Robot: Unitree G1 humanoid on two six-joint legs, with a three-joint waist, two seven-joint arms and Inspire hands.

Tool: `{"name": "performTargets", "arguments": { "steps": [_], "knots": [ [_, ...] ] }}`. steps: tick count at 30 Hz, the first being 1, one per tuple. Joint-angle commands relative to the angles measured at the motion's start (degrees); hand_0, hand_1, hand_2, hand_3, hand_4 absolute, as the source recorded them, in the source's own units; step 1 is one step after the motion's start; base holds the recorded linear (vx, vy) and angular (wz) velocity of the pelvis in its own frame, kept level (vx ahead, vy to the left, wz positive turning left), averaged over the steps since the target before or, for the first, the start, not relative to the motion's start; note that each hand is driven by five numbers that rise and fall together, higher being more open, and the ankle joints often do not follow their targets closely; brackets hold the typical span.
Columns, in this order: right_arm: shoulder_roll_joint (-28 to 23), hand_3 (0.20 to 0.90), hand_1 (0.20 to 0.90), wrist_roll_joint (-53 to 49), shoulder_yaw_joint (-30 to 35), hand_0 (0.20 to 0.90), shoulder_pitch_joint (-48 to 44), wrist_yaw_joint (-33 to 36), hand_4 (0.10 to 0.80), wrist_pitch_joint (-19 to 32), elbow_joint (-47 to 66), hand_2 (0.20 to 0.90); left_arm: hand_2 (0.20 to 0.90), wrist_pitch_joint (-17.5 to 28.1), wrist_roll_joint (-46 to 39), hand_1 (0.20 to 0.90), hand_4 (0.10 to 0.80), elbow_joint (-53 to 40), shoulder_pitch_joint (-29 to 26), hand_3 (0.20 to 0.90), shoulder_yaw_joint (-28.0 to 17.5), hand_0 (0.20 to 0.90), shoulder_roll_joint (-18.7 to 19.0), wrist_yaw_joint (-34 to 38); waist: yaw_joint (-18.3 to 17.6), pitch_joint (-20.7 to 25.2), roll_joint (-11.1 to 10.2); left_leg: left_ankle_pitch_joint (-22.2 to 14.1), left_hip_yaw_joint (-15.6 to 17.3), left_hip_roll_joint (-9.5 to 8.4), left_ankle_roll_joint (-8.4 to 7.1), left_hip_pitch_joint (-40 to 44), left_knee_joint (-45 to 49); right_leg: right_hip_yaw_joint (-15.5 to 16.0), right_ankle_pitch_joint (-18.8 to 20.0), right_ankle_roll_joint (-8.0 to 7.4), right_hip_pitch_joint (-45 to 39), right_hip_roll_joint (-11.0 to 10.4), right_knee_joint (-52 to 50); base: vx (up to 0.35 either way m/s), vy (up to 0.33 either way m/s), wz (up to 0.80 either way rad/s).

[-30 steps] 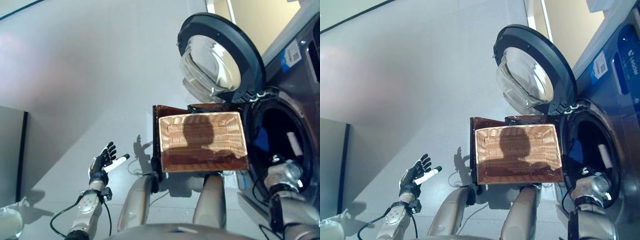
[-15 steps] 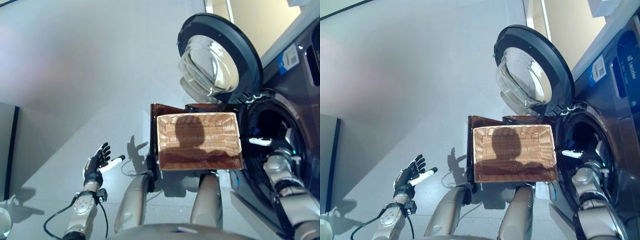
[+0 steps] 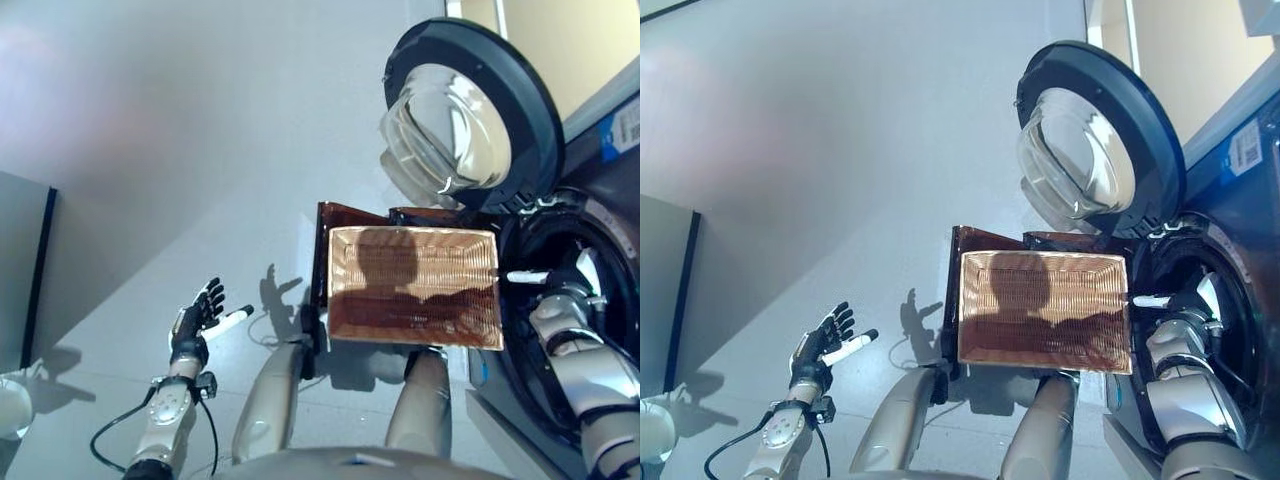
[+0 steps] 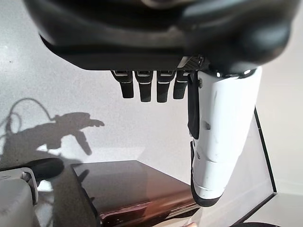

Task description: Pick up the clothes and place them into the washing machine

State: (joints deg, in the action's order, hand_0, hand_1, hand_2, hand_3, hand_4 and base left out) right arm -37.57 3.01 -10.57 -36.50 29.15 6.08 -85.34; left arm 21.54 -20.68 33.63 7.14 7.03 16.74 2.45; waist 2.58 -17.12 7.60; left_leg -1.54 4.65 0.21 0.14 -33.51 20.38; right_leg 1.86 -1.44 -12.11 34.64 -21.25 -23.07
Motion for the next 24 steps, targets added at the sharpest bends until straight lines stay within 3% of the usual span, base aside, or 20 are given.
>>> {"name": "performTargets", "arguments": {
  "steps": [1, 8, 17, 24],
  "knots": [
    [-1.88, 0.9, 0.9, -3.47, 0.33, 0.9, -0.02, 5.12, 0.8, 0.03, -1.04, 0.9, 0.9, 2.9, 0.56, 0.9, 0.8, -4.02, 2.02, 0.9, -3.66, 0.9, 4.12, 1.42, -0.27, 2.28, -0.01, -1.12, -0.86, 1.25, -2.33, -1.15, 1.62, -1.47, 7.9, 4.2, 1.96, 1.28, 2.37, 0.0, 0.0, 0.0],
    [-0.52, 0.9, 0.9, -6.36, 2.32, 0.9, 2.27, 5.25, 0.8, 0.7, -1.79, 0.9, 0.9, 3.08, 0.75, 0.9, 0.8, -4.2, 1.47, 0.9, -3.7, 0.9, 4.15, 2.14, -0.48, 2.6, 0.32, -1.91, -0.42, 0.91, -1.98, -1.77, 2.3, -2.14, 8.05, 4.17, 3.1, 1.12, 1.96, 0.0, 0.0, 0.0],
    [-3.35, 0.9, 0.9, -9.55, 5.0, 0.9, 2.13, 4.93, 0.8, 0.39, -3.11, 0.9, 0.9, 3.2, 1.03, 0.9, 0.8, -7.23, 2.03, 0.9, -3.3, 0.9, 4.68, 1.51, -0.02, 2.01, 2.82, -2.69, 0.23, -0.01, -1.32, -4.3, 4.29, -3.65, 8.27, 4.03, 6.12, 0.34, 0.34, -0.025, 0.024, 0.0],
    [-4.81, 0.9, 0.9, -11.04, 6.31, 0.9, 2.33, 5.03, 0.8, 0.54, -3.2, 0.9, 0.9, 3.04, 0.38, 0.9, 0.8, -8.86, 2.62, 0.9, -3.35, 0.9, 4.72, 0.88, -0.21, 1.28, 4.43, -3.41, 0.82, 0.25, -1.18, -5.93, 6.93, -4.77, 6.67, 4.45, 8.56, 0.52, -3.29, -0.003, 0.005, 0.0]
  ]
}}
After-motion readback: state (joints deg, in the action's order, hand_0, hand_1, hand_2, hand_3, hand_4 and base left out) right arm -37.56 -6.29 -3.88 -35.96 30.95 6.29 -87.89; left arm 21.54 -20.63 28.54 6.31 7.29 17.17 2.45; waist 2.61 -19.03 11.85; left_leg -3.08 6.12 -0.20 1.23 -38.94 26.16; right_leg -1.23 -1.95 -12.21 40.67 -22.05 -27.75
